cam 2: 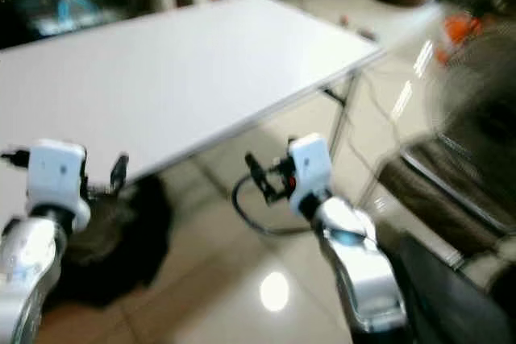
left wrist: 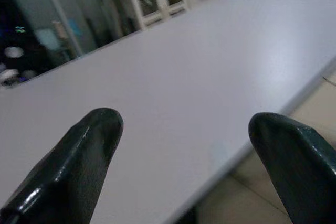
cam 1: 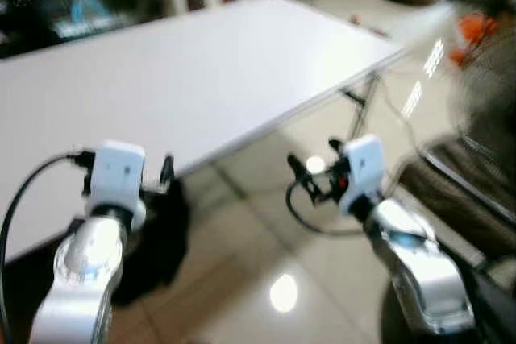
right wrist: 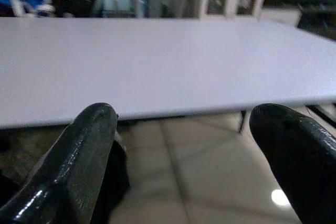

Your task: Setting the table

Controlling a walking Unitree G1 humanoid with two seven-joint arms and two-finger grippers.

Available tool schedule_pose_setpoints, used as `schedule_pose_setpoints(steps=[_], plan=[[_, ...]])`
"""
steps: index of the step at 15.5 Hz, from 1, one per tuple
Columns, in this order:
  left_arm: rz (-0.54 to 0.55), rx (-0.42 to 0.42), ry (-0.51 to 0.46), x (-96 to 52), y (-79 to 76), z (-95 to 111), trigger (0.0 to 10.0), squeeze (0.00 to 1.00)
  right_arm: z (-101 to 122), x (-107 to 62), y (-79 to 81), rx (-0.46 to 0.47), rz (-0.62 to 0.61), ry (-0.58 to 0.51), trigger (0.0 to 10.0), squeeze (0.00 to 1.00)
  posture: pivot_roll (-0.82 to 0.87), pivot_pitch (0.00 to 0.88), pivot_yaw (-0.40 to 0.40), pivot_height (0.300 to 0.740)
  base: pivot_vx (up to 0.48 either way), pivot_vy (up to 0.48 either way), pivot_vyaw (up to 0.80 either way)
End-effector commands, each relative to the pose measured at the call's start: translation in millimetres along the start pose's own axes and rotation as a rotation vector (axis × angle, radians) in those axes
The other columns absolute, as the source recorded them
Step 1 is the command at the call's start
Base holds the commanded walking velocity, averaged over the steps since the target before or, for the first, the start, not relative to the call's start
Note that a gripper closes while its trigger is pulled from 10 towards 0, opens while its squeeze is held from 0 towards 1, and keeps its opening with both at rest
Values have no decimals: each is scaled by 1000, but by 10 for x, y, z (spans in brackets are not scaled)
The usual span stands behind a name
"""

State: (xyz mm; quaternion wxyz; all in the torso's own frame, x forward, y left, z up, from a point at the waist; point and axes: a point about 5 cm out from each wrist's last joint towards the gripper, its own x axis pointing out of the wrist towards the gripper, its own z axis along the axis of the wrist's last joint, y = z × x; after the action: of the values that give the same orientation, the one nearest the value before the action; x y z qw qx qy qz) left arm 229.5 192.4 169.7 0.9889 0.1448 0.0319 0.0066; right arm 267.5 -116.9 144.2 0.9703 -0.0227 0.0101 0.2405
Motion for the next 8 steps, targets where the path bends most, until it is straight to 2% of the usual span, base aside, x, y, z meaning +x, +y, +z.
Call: schedule_pose_setpoints(steps=[1,8], plan=[[23,20,2,-11,21,-9,10000,0,10,4,39,11,34,-12,10000,1000,88,10,-41,740,0,480,800],[39,33,-30,4,20,54,10000,0,-6,-53,-1,12,21,-20,10000,1000,89,0,-51,740,0,480,800]])
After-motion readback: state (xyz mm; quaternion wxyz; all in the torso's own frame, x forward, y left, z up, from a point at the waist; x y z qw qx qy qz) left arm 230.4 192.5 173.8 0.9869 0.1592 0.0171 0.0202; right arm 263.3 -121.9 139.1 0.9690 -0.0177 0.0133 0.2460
